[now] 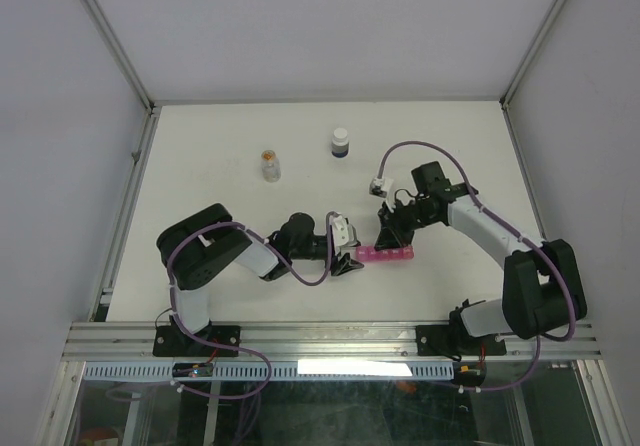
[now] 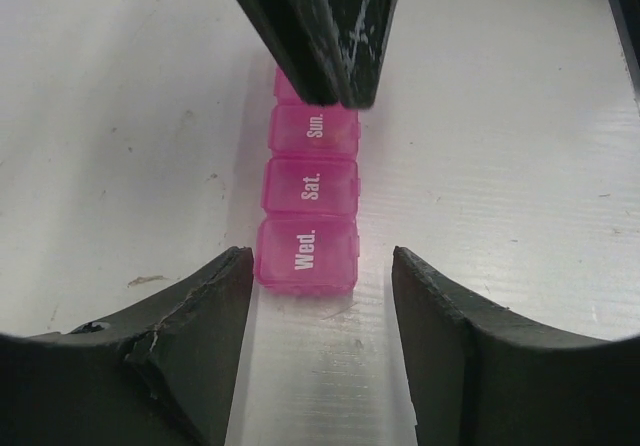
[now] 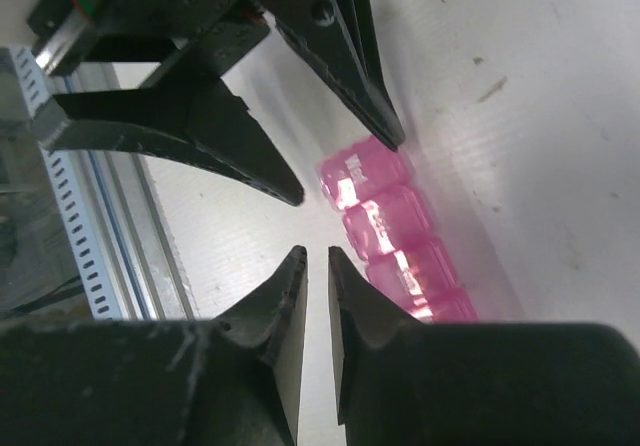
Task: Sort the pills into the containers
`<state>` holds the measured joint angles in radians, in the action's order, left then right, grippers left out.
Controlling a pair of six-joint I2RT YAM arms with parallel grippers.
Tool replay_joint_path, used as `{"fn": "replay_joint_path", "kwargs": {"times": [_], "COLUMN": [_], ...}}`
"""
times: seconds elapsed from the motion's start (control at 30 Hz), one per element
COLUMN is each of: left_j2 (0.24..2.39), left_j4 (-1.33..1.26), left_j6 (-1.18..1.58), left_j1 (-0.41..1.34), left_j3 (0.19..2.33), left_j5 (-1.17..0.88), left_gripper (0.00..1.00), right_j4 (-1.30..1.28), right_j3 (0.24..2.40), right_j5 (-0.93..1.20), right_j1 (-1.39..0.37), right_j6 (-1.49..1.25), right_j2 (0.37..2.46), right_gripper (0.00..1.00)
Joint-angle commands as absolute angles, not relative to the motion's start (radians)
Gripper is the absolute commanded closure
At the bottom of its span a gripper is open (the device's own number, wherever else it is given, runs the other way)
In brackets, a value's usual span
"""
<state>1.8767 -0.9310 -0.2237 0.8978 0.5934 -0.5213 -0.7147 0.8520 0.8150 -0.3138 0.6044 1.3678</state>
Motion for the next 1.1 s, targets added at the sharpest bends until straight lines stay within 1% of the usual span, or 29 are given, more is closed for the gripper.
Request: {"fn": "replay_joint_path", "kwargs": {"times": [0.0, 0.17, 0.4, 0.6, 0.67, 0.73, 0.83, 0.9, 0.97, 1.03, 1.07], "left_j2": [1.893, 1.921, 1.933, 1.935, 1.937, 1.938, 1.936, 1.937, 1.94, 1.943, 1.942], "left_j4": [-1.003, -0.994, -0.991, -0.968, -0.956, -0.946, -0.935, -0.931, -0.937, -0.937, -0.934], "left_j6": [-0.243, -0.242, -0.233, -0.231, -0.23, -0.23, -0.229, -0.23, -0.227, -0.226, -0.227], "left_j1": [0.905, 0.905, 0.904, 0.905, 0.905, 0.904, 0.904, 0.904, 0.901, 0.899, 0.899], "left_j3": [0.603, 0.62, 0.628, 0.639, 0.647, 0.653, 0.658, 0.657, 0.656, 0.659, 0.658], "left_j5": [-0.512, -0.515, -0.518, -0.52, -0.522, -0.524, -0.525, -0.527, -0.533, -0.539, -0.54], "left_gripper": [0.44, 0.46, 0.47, 0.55, 0.56, 0.58, 0.58, 0.58, 0.59, 0.59, 0.59], "right_j4": [-0.588, -0.547, -0.511, -0.505, -0.501, -0.515, -0.556, -0.548, -0.546, -0.568, -0.581], "right_j3": [0.892, 0.916, 0.914, 0.91, 0.911, 0.924, 0.959, 0.953, 0.955, 0.965, 0.973], "right_j5": [0.863, 0.8, 0.761, 0.746, 0.694, 0.598, 0.458, 0.425, 0.439, 0.518, 0.602], "right_j1": [-0.362, -0.42, -0.445, -0.467, -0.484, -0.51, -0.528, -0.528, -0.528, -0.522, -0.515], "right_j6": [0.466, 0.391, 0.347, 0.335, 0.327, 0.323, 0.328, 0.326, 0.327, 0.348, 0.365], "right_j2": [1.438, 1.503, 1.502, 1.505, 1.528, 1.591, 1.67, 1.667, 1.657, 1.641, 1.624], "right_gripper": [0.83, 0.85, 0.89, 0.94, 0.96, 1.0, 1.0, 1.0, 1.0, 1.0, 1.0]}}
